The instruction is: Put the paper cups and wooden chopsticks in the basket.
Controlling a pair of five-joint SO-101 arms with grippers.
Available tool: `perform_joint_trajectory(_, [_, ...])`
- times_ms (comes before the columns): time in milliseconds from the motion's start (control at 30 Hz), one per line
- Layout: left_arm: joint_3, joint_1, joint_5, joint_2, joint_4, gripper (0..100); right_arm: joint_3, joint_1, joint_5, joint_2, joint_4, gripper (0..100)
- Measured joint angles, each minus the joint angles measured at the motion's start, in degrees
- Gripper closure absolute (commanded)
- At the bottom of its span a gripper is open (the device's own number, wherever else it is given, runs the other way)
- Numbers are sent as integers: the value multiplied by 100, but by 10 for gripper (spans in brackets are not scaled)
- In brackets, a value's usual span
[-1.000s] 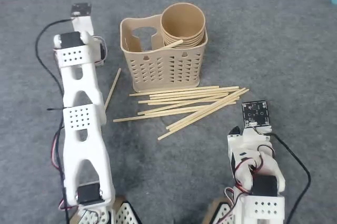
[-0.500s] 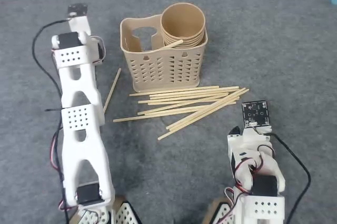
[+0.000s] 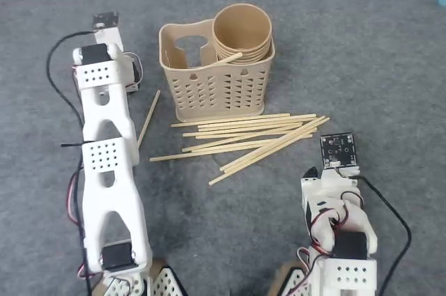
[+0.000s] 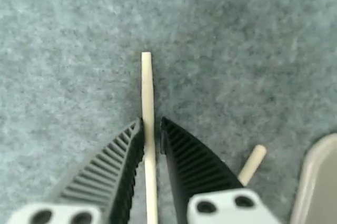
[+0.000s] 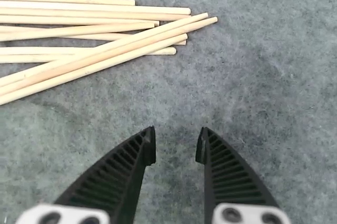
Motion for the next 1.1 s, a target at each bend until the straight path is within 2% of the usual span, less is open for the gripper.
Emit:
perform_joint_trajectory(100, [0,-9,176,0,0,990,0,0,0,0,0,854])
perform_joint_trajectory(233, [-105,-123,985,-79,0,990,0,0,0,0,0,854])
perform_joint_trajectory(333, [-62,-308,1231,-545,0,990,0,0,0,0,0,854])
perform_joint_trajectory(467, [703,-360,1248,-1697,0,990,0,0,0,0,0,854])
perform_joint_trajectory(767, [4281,44,1248,-4659,0,990,0,0,0,0,0,854])
perform_joint_trajectory(867, [4686,229,1248,-5521,-9,990,0,0,0,0,0,854])
perform_joint_trajectory(1100, [4747,712,1248,-7508,-141,989,0,0,0,0,0,854])
